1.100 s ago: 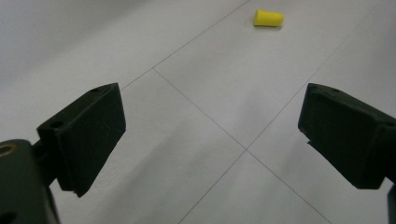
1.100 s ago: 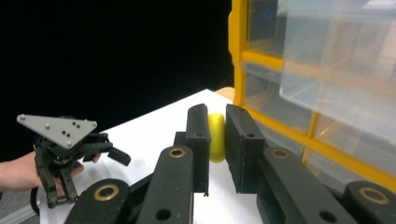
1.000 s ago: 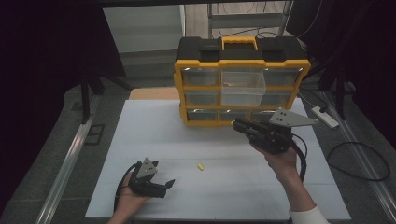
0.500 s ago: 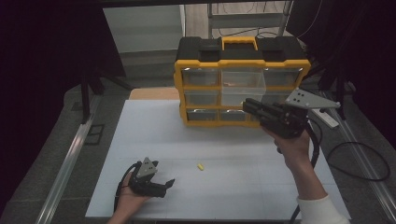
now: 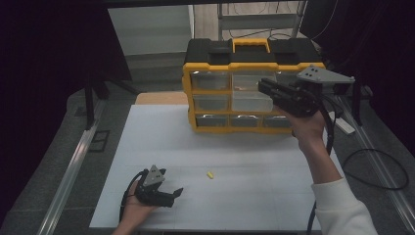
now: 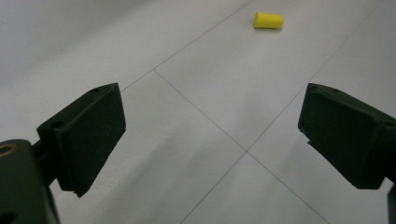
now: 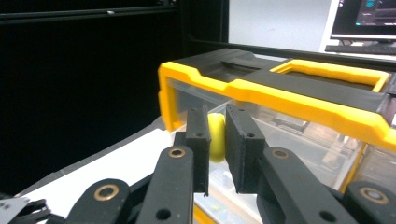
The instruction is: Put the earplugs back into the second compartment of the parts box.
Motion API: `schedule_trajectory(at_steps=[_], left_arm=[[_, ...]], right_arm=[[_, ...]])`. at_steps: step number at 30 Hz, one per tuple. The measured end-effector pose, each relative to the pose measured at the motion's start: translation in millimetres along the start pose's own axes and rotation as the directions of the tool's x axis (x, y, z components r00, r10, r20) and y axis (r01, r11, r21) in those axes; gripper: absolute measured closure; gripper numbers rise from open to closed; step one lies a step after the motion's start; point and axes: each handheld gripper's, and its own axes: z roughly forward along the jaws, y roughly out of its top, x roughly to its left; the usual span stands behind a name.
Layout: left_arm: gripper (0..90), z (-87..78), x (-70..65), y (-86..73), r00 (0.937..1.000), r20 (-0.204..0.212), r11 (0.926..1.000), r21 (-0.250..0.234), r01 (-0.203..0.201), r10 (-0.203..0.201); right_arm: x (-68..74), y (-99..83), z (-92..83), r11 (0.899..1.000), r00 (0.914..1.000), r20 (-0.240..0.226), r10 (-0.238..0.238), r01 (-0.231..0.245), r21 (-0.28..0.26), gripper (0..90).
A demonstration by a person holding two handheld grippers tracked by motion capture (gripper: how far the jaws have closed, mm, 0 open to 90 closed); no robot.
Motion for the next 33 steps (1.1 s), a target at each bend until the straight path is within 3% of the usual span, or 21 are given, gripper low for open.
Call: schedule_trajectory(at_steps=[10,14,17,21,24,29,33], left_arm=[[7.6,0.3,0.0,-0.2,1.0,-0.001,1.0,0.002,-0.002,0.002],[7.6,1.2,-0.1,-0.3,1.0,0.001,1.0,0.005,-0.006,0.006],[7.6,1.2,-0.1,-0.3,1.0,0.002,0.9999,0.007,-0.008,0.008],[7.6,1.4,0.0,-0.2,1.0,0.002,0.9999,0.008,-0.007,0.007],[7.6,1.1,-0.2,-0.2,1.0,0.0,1.0,0.004,-0.008,0.008],[7.6,0.7,-0.2,0.0,1.0,-0.001,1.0,0.003,-0.005,0.005],[7.6,0.5,-0.8,0.3,1.0,-0.001,0.9999,0.004,-0.01,0.01]], right_arm=[[-19.5,-2.6,20.1,0.999,0.997,0.072,0.029,-0.031,0.02,79.5],[-22.4,-3.9,25.1,0.999,0.9945,0.105,0.006,-0.01,0.039,78.9],[-24.5,-6.2,26.4,0.999,0.993,0.118,0.011,-0.015,0.035,65.9],[-20.7,-8.9,21.6,1.0,0.9942,0.108,0.006,-0.007,0.008,48.1],[-12.2,-11.8,12.8,0.999,0.9947,0.099,-0.027,0.029,-0.019,38.9],[1.3,-17.8,-7.2,0.997,0.997,0.064,-0.044,0.048,-0.057,33.8],[12.5,-26.1,-21.0,0.997,0.9981,0.018,-0.058,0.059,-0.055,33.0]])
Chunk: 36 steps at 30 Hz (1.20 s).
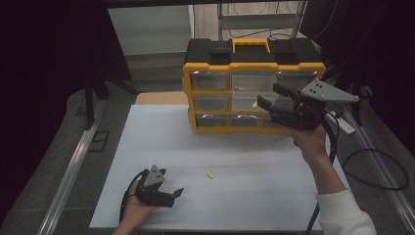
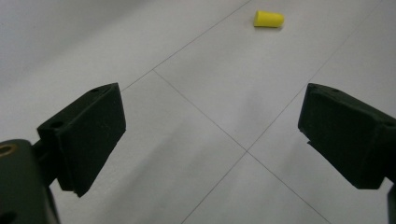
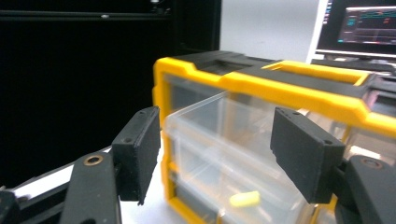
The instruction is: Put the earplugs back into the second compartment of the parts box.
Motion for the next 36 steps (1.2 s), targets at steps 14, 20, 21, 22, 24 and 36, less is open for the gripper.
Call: schedule_trajectory(at_steps=[14,20,21,22,24,36], left_arm=[[7.6,-0.3,-0.1,0.2,1.0,-0.005,1.0,-0.007,0.0,0.0],[7.6,-0.2,0.2,0.1,1.0,-0.005,1.0,-0.006,-0.001,0.001],[7.6,-0.2,0.1,0.1,1.0,-0.005,1.0,-0.006,0.0,0.0],[7.6,-0.2,0.1,0.0,1.0,-0.006,1.0,-0.006,-0.003,0.003],[7.6,-0.2,-0.3,0.0,1.0,-0.006,1.0,-0.01,-0.002,0.002],[7.6,-0.4,-0.6,0.3,1.0,-0.003,0.9999,-0.012,-0.007,0.007]], right_arm=[[23.9,-46.8,-22.1,0.997,0.9885,-0.141,0.054,-0.046,0.063,30.1],[30.7,-67.6,-14.1,0.991,0.986,-0.16,0.048,-0.028,0.128,29.3],[31.4,-70.3,-11.5,0.989,0.985,-0.163,0.055,-0.032,0.143,29.0],[32.3,-73.0,-8.7,0.987,0.9848,-0.164,0.058,-0.032,0.158,28.9],[34.9,-79.0,-3.0,0.984,0.9833,-0.173,0.058,-0.027,0.179,28.9],[58.8,-120.5,38.7,0.932,0.9763,-0.211,0.045,0.035,0.36,26.8]])
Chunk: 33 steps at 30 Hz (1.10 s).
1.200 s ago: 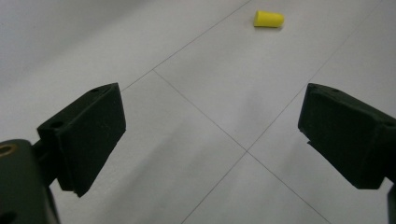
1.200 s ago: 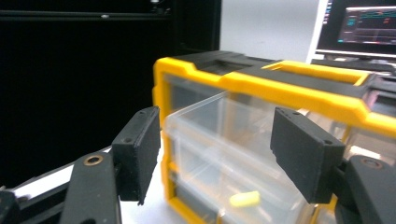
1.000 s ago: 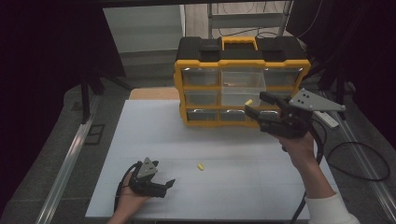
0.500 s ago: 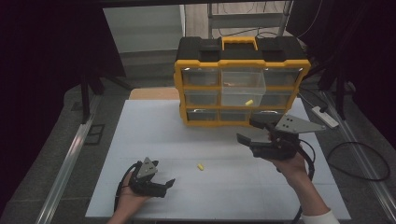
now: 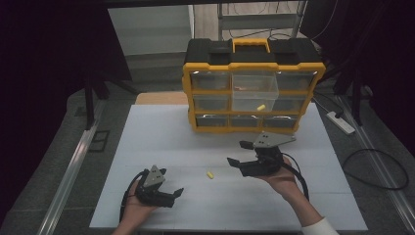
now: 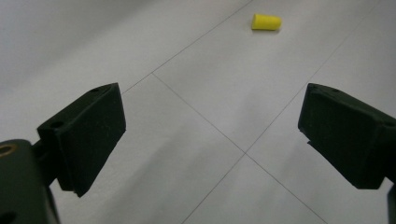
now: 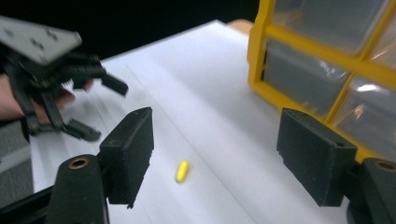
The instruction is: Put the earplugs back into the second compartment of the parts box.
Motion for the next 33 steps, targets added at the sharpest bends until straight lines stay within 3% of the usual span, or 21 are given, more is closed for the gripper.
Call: schedule_trajectory(at_steps=[6,15,27,33], left_arm=[[7.6,1.0,0.2,0.3,1.0,0.002,1.0,0.006,-0.004,0.004],[7.6,1.6,-0.1,0.3,1.0,0.004,1.0,0.008,-0.005,0.005],[7.6,1.9,-0.2,0.7,1.0,0.008,0.9999,0.011,-0.006,0.006],[7.6,3.0,0.3,0.7,0.9999,0.011,0.9999,0.012,-0.004,0.004]], right_arm=[[1.7,-10.5,21.4,0.997,1.0,0.0,-0.005,0.005,0.075,25.1],[1.1,-28.6,52.8,0.984,0.9999,0.001,0.015,-0.015,0.178,24.2],[-3.2,-38.6,86.2,0.969,0.9992,0.002,0.04,-0.039,0.243,24.7],[2.1,-41.9,100.5,0.961,0.9998,-0.01,0.017,-0.014,0.275,24.9]])
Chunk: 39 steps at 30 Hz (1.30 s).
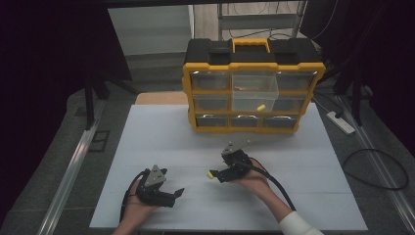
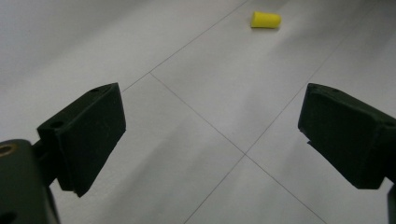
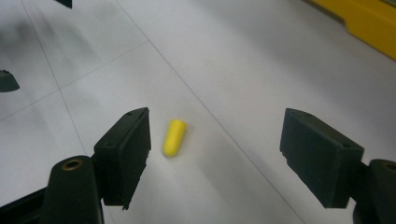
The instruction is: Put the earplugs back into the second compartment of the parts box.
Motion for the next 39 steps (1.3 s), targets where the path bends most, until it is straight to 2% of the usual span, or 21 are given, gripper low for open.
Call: schedule_trajectory(at_steps=[9,15,17,21,24,25,26,27,28,33,39], left_arm=[[7.6,0.0,-0.4,-0.1,1.0,0.001,1.0,0.003,-0.001,0.001],[7.6,-0.1,-0.5,-0.2,1.0,0.001,1.0,0.002,-0.001,0.001],[7.6,0.0,-0.4,-0.2,1.0,0.001,1.0,0.004,-0.002,0.002],[7.6,-0.2,-0.7,-0.2,1.0,0.003,0.9999,0.008,-0.006,0.006],[7.6,-0.1,-0.8,-0.2,1.0,0.005,0.9999,0.01,-0.008,0.008],[7.6,-0.1,-0.8,-0.2,1.0,0.005,0.9999,0.01,-0.008,0.008],[7.6,-0.1,-0.9,-0.2,1.0,0.005,0.9999,0.009,-0.007,0.007],[7.6,-0.2,-0.9,-0.2,1.0,0.005,0.9999,0.009,-0.007,0.007],[7.6,-0.2,-0.8,-0.2,1.0,0.004,0.9999,0.009,-0.007,0.007],[7.7,0.1,-0.8,-0.2,1.0,0.006,0.9999,0.009,-0.007,0.007],[7.7,-0.3,-0.9,-0.2,1.0,0.005,1.0,0.005,-0.007,0.007]], right_arm=[[14.0,-0.4,18.0,0.997,0.9984,-0.014,-0.055,0.055,0.05,24.8],[17.4,-3.3,27.1,0.996,0.9982,-0.019,-0.058,0.059,0.073,27.3],[21.4,-4.2,29.8,0.993,0.9957,-0.014,-0.092,0.092,0.074,34.5],[27.2,-4.3,30.9,0.989,0.9919,-0.018,-0.126,0.127,0.077,49.3],[27.7,-3.7,30.7,0.99,0.9933,-0.016,-0.114,0.115,0.076,59.0],[27.7,-3.7,30.7,0.99,0.9933,-0.016,-0.114,0.115,0.076,59.0],[25.4,-3.9,29.5,0.992,0.9943,-0.009,-0.107,0.107,0.072,73.0],[25.4,-3.9,29.5,0.992,0.9943,-0.009,-0.107,0.107,0.072,73.0],[23.3,-4.5,28.9,0.993,0.9953,-0.013,-0.096,0.096,0.068,79.1],[19.5,-5.3,26.8,0.996,0.9961,-0.038,-0.08,0.081,0.045,79.5],[14.3,1.4,7.5,0.998,0.9978,-0.034,-0.056,0.055,-0.034,79.5]])
